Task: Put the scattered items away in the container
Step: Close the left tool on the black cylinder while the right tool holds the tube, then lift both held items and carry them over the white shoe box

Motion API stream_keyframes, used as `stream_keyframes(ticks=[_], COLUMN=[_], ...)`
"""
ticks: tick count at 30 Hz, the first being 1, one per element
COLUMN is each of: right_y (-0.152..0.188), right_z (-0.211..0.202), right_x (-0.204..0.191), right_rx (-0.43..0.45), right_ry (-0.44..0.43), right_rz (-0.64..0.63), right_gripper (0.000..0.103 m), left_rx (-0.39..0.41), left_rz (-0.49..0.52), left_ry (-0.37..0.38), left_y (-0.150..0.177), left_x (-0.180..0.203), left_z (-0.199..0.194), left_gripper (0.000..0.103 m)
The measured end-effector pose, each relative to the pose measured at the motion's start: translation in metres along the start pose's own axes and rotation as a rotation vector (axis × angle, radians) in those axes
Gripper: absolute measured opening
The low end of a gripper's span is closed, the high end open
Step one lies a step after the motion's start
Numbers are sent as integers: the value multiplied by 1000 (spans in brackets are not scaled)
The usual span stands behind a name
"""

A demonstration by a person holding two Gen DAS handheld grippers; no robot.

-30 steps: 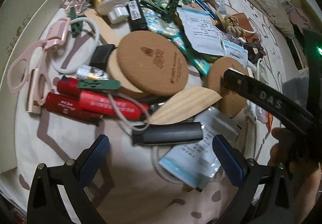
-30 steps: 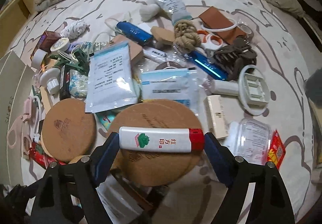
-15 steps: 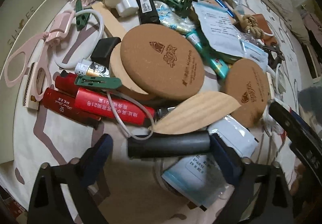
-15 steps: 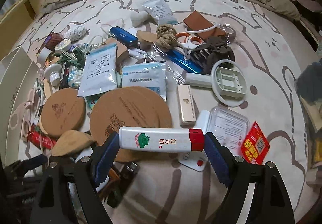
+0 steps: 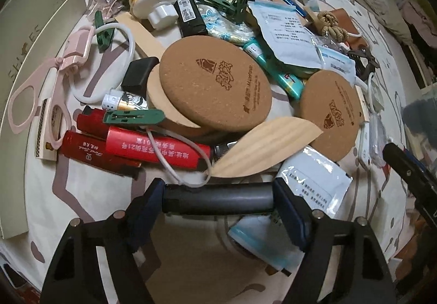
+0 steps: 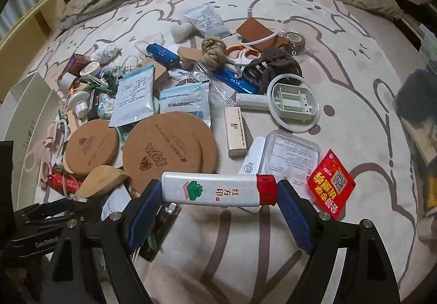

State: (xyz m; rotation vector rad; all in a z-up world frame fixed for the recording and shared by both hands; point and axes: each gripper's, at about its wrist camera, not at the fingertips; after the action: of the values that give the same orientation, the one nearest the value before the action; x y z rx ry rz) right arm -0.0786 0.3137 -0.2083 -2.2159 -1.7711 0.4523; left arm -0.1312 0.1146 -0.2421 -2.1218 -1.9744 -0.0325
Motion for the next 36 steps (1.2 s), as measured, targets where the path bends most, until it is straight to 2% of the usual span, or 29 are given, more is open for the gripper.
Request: stream_keyframes(ticks=[9,15,22,36], right_y=[-2,-2,-11,-27], right_z=[-3,-8,-32,-78], right_x=[6,4,3,-29], right_rx=[-4,-2,73,206], right_ry=[7,-6,-30,-58], right_rz=[12,10,24,-29], right_gripper=[85,85,85,85], left_rx=[48,136,205,434], left_rz=[82,105,74,37], left_ry=[-22,-47,-43,-28], left_y=[1,-6,-16,-37], left_x=[13,11,-5,-19], left_z=[-16,-33,-59,-141], left_gripper=[79,79,79,79])
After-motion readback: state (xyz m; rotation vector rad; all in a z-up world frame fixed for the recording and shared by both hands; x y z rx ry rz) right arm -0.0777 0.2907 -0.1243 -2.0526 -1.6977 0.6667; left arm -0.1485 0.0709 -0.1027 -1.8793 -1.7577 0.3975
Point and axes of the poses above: each gripper's, at about its wrist camera, not at the fingertips, and z roughly the way its jaws point, x to its right, y to its underside, and after that the axes turned 1 degree about -x, right-handed
